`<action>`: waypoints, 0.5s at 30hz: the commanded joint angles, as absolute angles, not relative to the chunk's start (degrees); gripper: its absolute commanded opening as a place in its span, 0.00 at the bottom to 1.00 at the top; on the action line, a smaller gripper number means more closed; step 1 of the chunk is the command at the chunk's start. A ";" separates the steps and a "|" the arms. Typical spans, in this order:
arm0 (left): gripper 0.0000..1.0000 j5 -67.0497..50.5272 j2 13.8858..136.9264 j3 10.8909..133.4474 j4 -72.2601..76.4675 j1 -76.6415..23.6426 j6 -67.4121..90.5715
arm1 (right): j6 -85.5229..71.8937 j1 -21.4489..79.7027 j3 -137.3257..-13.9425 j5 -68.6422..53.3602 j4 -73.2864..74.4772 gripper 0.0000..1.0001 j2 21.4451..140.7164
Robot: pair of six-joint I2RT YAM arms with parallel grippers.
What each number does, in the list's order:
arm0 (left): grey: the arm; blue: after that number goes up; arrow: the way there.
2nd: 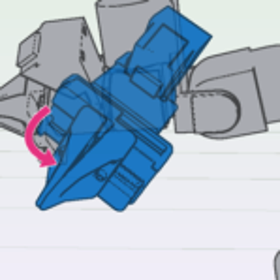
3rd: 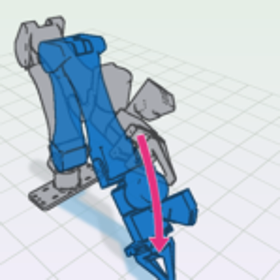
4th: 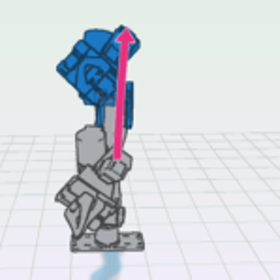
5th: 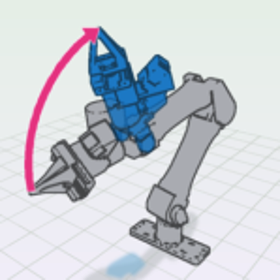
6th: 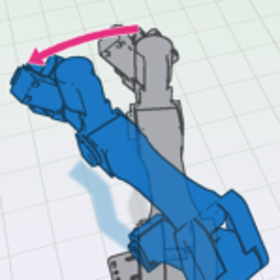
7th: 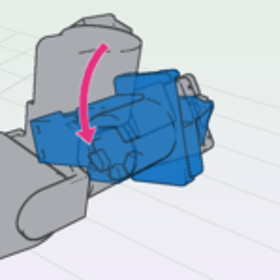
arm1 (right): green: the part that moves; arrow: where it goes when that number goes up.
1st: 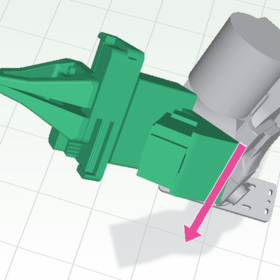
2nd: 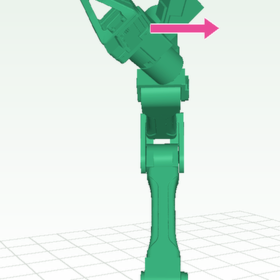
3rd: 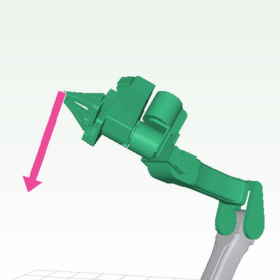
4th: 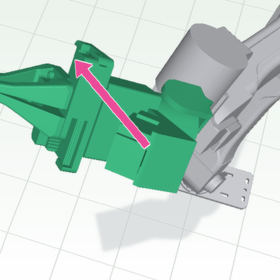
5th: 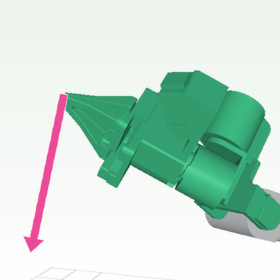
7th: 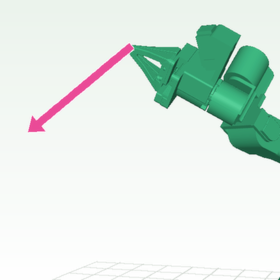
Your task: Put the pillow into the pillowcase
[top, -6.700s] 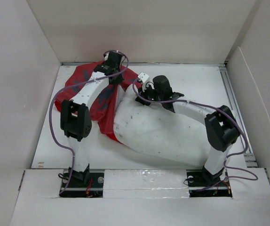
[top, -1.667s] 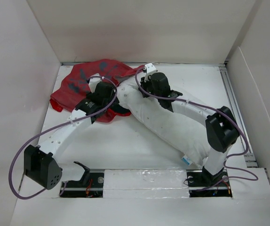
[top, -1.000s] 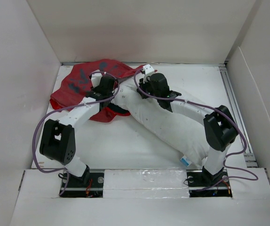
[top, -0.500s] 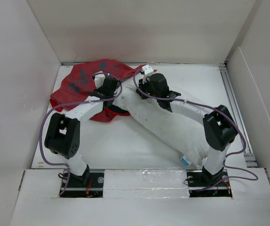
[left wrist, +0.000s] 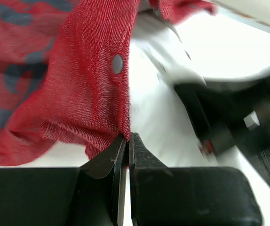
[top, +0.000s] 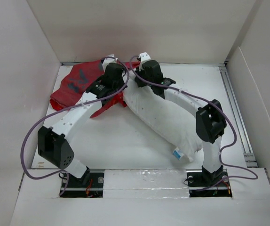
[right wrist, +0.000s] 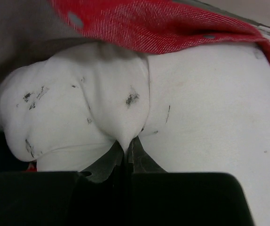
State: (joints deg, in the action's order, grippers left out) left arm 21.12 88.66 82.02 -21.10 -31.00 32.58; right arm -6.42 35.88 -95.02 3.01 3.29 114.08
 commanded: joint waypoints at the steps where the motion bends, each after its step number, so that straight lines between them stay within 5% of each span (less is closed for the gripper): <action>1: 0.00 9.95 84.81 84.64 -19.87 -30.85 31.46 | -10.54 33.49 -104.13 8.44 7.55 0.00 114.87; 9: 0.00 2.20 86.22 87.02 -16.01 -35.68 31.63 | -14.94 32.17 -104.68 13.36 8.08 0.00 109.77; 15: 0.00 -1.93 84.82 77.01 -10.91 -36.21 33.40 | -16.52 32.17 -95.06 4.17 4.24 0.00 110.14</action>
State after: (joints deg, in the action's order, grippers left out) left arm 3.18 86.39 81.25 -15.00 -35.35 32.14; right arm -14.41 32.01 -99.74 8.88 9.52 112.44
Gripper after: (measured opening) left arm 0.007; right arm 0.041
